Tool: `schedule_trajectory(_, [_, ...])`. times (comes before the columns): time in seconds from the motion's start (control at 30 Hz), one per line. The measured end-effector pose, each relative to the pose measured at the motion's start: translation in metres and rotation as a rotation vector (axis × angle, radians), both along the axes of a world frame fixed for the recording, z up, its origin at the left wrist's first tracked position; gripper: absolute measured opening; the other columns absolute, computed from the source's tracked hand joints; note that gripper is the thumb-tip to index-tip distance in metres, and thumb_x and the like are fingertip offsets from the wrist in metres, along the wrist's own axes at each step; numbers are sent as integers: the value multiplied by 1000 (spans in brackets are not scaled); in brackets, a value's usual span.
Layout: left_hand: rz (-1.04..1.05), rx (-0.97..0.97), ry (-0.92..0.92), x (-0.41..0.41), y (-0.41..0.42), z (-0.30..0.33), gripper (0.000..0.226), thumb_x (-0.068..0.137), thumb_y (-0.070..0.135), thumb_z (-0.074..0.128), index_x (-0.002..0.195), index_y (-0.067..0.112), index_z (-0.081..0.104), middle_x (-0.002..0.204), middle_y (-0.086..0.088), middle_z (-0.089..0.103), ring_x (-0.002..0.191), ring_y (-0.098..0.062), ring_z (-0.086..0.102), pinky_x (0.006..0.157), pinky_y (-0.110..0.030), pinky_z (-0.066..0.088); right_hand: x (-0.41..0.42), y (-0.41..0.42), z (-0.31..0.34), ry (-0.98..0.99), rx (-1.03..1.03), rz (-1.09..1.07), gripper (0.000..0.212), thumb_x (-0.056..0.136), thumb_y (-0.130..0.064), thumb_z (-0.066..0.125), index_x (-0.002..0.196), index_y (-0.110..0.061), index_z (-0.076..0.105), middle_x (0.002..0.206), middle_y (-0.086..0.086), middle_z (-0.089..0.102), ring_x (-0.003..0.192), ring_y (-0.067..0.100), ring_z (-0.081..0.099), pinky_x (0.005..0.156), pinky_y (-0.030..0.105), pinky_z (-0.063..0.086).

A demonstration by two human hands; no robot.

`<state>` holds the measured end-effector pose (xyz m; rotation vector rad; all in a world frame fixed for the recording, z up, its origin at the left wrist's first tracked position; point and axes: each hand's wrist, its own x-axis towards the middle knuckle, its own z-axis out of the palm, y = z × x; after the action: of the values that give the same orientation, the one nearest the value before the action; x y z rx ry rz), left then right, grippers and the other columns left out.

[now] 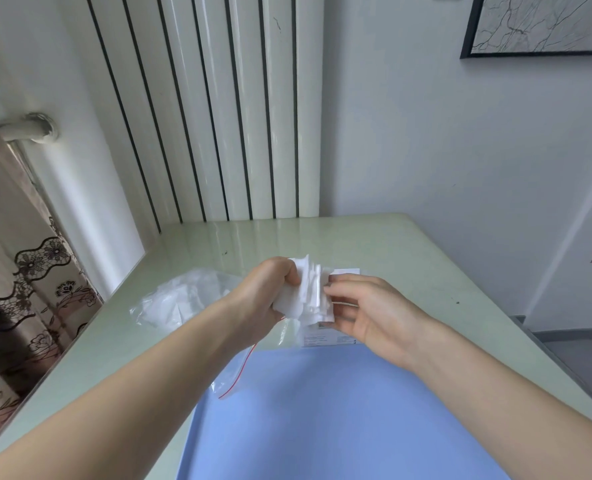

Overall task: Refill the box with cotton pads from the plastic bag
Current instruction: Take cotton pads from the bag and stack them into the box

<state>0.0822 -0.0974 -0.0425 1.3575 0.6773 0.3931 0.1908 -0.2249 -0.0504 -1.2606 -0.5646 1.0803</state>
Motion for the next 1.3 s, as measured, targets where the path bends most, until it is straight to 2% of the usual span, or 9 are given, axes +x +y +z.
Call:
schedule_trajectory(0.1, [-76, 10, -46, 2, 2, 1, 43, 75, 3, 33, 101, -1, 66, 101, -21, 69, 83, -32, 63, 87, -38, 50, 0, 1, 0, 9, 17, 1, 29, 93, 1, 56, 120, 6, 65, 101, 16, 70, 90, 27, 67, 82, 37, 61])
schedule_trajectory(0.33, [-40, -21, -90, 2, 10, 1, 36, 70, 7, 39, 97, -2, 61, 96, -20, 66, 85, -33, 61, 87, -40, 46, 3, -2, -2, 85, 57, -9, 25, 92, 4, 57, 116, 6, 66, 103, 16, 72, 86, 25, 69, 72, 30, 61])
schedule_trajectory(0.63, [89, -44, -64, 3, 15, 3, 36, 72, 13, 52, 107, 13, 61, 101, -11, 60, 87, -25, 54, 75, -35, 41, 13, -7, -8, -83, -51, -218, 22, 91, 6, 55, 110, 7, 64, 102, 23, 73, 81, 27, 71, 71, 32, 59])
schedule_trajectory(0.73, [55, 76, -80, 4, 15, 0, 22, 91, 5, 50, 108, 20, 52, 95, -10, 54, 73, -23, 52, 62, -27, 40, 19, -10, 10, 16, 89, -366, 21, 91, 9, 49, 105, 3, 64, 97, 17, 75, 82, 25, 72, 71, 31, 59])
schedule_trajectory(0.8, [5, 119, -90, 9, 11, -2, 24, 95, 2, 46, 108, 22, 45, 87, -11, 52, 61, -19, 51, 50, -21, 38, 17, -11, 28, 123, 241, -329, 20, 92, 8, 48, 100, -1, 64, 89, 11, 75, 78, 21, 73, 69, 29, 59])
schedule_trajectory(0.87, [-40, 136, -116, 14, 5, -5, 24, 93, 1, 47, 107, 21, 45, 89, -13, 54, 65, -21, 53, 54, -24, 39, 7, -7, 42, 135, 304, -212, 18, 93, 7, 49, 99, -2, 63, 88, 12, 74, 76, 20, 72, 67, 27, 60])
schedule_trajectory(0.97, [-214, 173, -193, 19, 4, -14, 44, 87, 4, 58, 130, 6, 49, 109, -11, 66, 95, -22, 65, 77, -29, 51, -9, 5, 42, -72, 165, -171, 16, 91, 9, 53, 105, 6, 61, 97, 21, 73, 82, 26, 74, 68, 30, 61])
schedule_trajectory(1.1, [-171, 94, -114, 17, 1, -10, 26, 93, 18, 41, 104, 2, 58, 80, 0, 62, 66, -12, 59, 64, -22, 46, -10, 11, 28, -356, -88, -324, 21, 85, 5, 58, 103, -5, 60, 98, 13, 70, 69, 28, 76, 80, 41, 62])
schedule_trajectory(1.3, [-116, 39, -77, 22, 7, -11, 43, 94, 51, 35, 96, 13, 53, 86, -10, 60, 82, -25, 57, 77, -37, 39, -4, 13, 22, -506, -135, -323, 22, 84, 4, 57, 103, -8, 57, 82, 9, 71, 64, 27, 75, 75, 42, 62])
